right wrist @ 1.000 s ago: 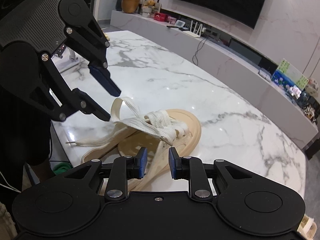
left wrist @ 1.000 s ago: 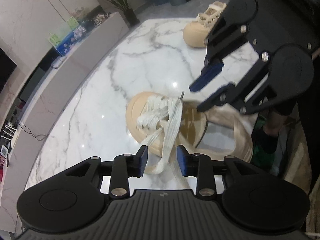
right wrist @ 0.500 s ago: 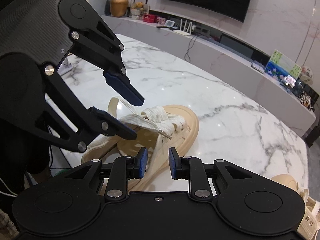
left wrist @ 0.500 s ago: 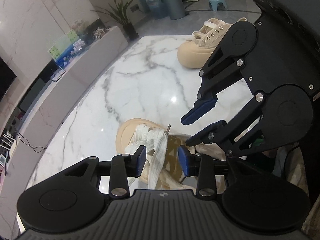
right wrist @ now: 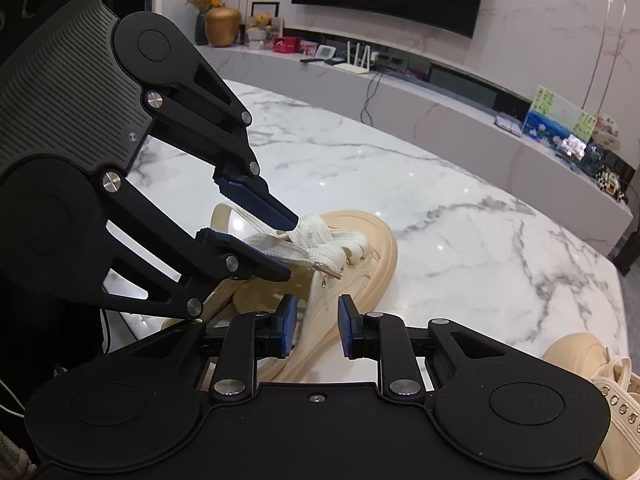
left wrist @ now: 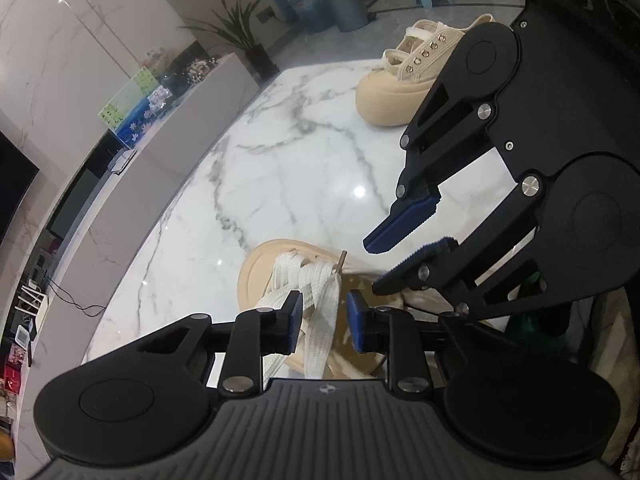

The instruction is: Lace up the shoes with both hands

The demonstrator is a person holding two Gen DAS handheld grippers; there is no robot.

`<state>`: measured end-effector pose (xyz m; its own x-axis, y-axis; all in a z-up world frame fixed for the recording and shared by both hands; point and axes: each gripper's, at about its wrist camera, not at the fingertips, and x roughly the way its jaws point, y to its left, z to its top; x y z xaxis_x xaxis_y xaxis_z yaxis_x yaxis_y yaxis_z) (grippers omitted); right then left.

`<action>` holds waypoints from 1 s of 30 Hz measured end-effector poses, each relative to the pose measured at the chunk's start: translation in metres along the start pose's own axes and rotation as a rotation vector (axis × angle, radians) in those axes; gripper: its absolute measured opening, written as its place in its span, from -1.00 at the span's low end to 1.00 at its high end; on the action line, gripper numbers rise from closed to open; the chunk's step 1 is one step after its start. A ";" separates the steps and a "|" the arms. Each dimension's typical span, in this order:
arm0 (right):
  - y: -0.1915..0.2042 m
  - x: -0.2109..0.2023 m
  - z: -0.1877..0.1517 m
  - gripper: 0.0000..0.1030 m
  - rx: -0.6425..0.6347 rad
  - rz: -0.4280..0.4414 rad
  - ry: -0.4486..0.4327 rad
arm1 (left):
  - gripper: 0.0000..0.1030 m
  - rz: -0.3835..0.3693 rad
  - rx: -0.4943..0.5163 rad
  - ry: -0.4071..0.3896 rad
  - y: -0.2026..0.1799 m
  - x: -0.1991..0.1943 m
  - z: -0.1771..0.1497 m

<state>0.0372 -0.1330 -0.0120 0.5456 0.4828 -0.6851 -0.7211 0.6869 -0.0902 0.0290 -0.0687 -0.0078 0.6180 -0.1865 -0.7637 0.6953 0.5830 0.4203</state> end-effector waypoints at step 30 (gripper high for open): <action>-0.027 0.005 0.001 -0.96 0.197 0.034 0.021 | -0.89 -0.048 0.033 0.060 -0.008 0.007 -0.002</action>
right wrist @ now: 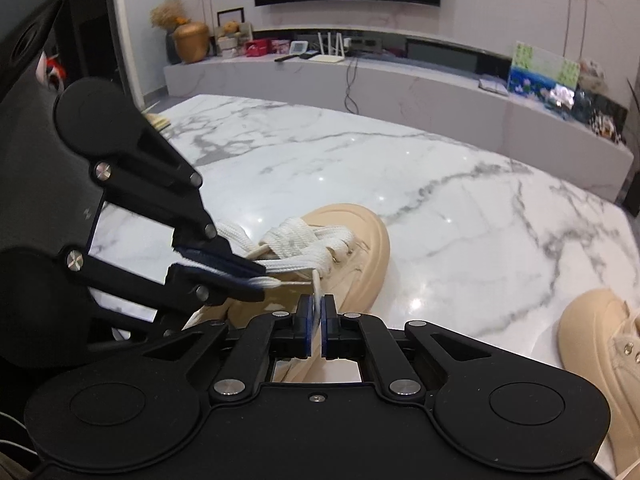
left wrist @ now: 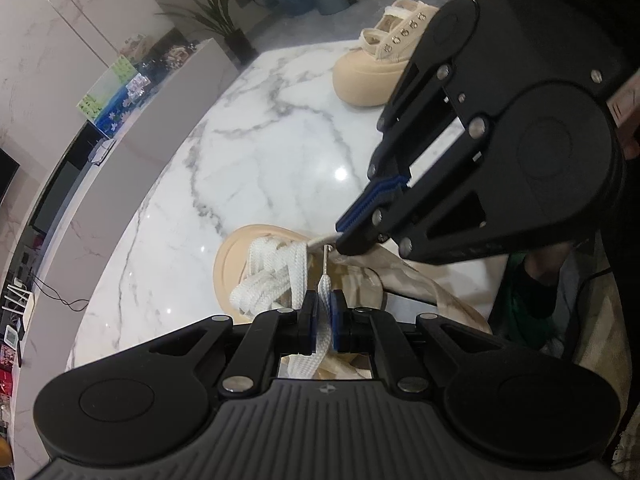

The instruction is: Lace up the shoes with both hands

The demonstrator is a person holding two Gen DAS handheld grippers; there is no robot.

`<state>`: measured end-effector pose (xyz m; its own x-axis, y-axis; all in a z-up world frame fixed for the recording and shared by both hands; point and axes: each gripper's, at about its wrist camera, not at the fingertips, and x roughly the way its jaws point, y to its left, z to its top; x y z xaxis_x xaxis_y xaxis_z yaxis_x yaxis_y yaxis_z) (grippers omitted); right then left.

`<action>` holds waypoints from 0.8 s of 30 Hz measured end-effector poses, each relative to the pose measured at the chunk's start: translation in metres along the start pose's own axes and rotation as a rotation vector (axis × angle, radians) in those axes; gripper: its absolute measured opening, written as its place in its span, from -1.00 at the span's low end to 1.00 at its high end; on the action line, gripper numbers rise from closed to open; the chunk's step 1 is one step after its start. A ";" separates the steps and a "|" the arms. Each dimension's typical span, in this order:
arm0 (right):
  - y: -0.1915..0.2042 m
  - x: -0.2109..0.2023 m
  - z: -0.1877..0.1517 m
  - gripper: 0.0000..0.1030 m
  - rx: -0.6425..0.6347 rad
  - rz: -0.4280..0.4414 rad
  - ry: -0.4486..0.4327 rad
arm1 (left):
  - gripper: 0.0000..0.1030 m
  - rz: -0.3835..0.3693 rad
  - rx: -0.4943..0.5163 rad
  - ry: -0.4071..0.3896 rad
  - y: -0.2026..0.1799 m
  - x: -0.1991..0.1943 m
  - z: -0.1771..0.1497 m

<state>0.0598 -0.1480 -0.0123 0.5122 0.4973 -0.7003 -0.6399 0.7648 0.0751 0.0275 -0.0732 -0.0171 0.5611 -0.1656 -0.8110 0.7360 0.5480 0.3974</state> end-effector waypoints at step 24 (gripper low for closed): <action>0.006 -0.005 -0.003 -0.96 -0.027 0.005 -0.005 | -0.90 -0.001 0.002 0.004 0.002 0.008 0.007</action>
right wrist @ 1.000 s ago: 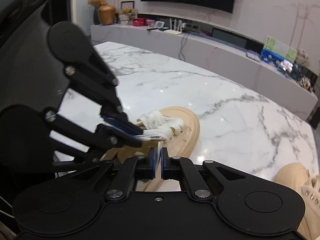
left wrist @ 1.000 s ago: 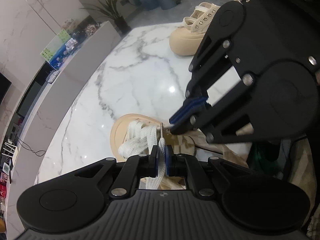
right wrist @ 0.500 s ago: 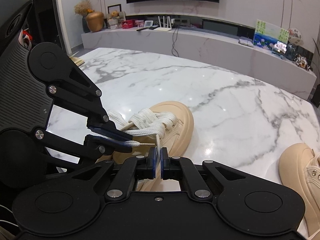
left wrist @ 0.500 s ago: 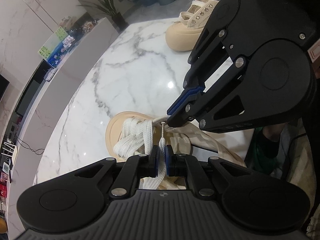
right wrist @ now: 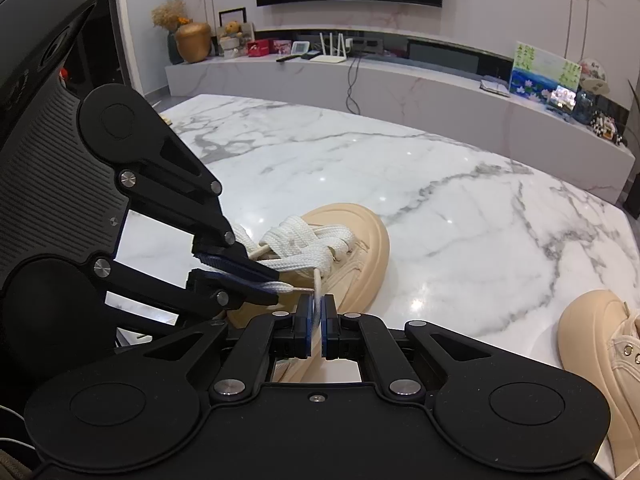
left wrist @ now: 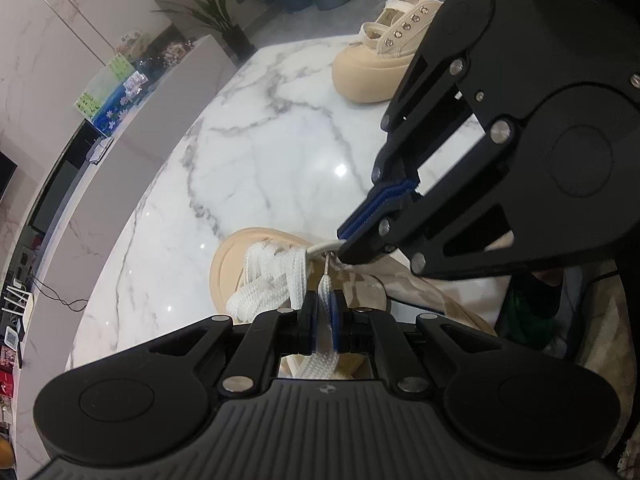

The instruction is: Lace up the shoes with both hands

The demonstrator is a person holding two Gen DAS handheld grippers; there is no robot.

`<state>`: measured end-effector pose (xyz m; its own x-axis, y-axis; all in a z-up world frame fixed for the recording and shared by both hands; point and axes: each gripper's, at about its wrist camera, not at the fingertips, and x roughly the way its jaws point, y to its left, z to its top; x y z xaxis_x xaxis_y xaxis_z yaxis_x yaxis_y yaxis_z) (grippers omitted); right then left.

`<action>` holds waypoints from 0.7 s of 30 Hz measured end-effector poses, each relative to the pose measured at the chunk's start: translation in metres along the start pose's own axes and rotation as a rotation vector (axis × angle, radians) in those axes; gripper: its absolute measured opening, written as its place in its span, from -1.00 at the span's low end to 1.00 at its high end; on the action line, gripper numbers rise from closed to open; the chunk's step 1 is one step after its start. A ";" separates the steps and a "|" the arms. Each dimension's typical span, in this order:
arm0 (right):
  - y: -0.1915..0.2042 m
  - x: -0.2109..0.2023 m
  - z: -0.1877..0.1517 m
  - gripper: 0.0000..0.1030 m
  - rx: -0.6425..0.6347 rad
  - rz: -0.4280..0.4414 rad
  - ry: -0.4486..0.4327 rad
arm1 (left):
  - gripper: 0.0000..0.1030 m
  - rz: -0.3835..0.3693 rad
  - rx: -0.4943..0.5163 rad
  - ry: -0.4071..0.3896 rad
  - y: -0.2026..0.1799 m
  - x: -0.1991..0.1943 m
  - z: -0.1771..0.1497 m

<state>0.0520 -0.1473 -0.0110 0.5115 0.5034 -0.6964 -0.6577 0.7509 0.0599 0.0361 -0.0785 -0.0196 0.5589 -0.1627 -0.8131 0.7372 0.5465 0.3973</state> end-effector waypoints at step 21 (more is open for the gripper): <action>0.016 -0.001 0.002 -0.75 -0.602 0.005 0.075 | -0.89 -0.018 0.042 -0.024 0.005 0.005 0.011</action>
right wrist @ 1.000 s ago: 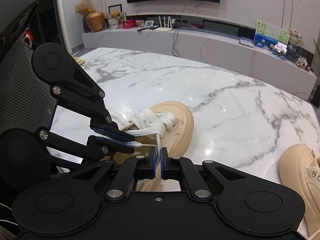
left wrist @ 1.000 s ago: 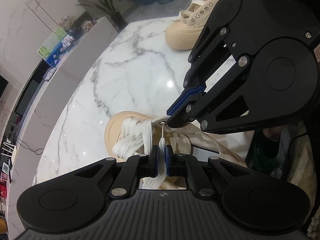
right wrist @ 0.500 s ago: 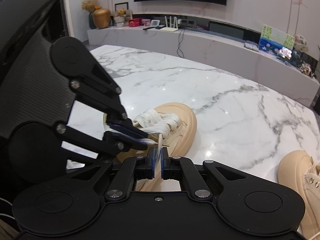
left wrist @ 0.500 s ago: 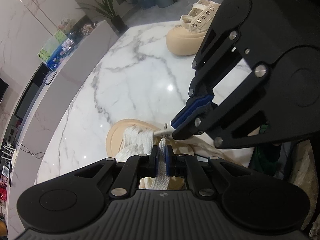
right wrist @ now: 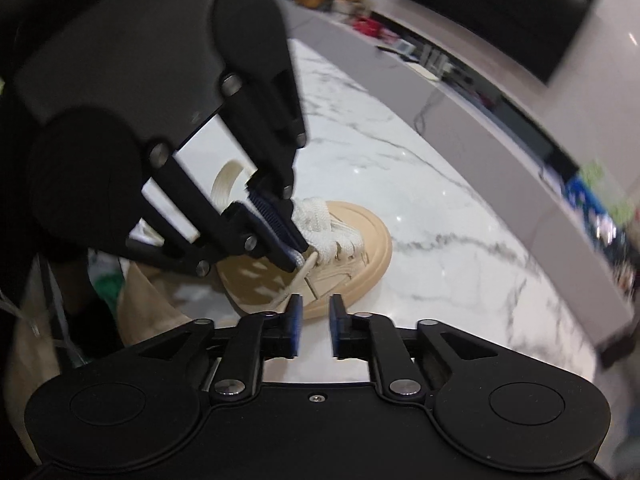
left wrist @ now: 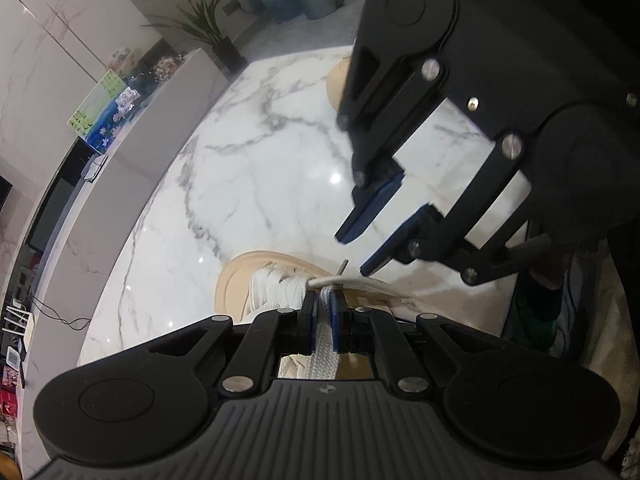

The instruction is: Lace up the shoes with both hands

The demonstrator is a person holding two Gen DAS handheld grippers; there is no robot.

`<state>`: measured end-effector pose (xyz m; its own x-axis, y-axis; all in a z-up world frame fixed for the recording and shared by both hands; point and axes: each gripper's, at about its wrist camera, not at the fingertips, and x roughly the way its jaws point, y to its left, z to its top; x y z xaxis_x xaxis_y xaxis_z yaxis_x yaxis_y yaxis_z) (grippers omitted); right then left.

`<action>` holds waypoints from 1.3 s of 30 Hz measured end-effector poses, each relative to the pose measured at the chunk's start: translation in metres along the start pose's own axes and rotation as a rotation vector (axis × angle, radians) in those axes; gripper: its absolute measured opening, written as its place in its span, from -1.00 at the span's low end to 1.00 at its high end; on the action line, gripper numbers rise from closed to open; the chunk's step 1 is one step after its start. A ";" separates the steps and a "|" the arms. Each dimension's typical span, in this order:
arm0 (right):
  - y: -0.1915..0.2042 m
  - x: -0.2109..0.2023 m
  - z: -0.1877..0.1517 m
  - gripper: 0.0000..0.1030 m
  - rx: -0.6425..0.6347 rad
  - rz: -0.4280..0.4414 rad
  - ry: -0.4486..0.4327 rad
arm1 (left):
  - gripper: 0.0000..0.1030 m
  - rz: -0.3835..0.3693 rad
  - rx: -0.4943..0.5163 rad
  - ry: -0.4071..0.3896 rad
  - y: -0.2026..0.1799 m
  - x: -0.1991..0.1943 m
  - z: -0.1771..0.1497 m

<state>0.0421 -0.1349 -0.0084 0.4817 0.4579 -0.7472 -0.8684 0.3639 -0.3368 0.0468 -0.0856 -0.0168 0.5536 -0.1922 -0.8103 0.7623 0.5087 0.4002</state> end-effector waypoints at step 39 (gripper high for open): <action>-0.003 0.007 0.005 -0.99 -0.059 0.008 0.027 | -0.70 -0.001 -0.042 0.010 0.006 -0.005 0.000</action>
<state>0.0493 -0.1285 -0.0098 0.4725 0.4382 -0.7647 -0.8778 0.3120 -0.3635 0.0488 -0.0819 -0.0105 0.5497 -0.1845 -0.8148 0.7477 0.5436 0.3814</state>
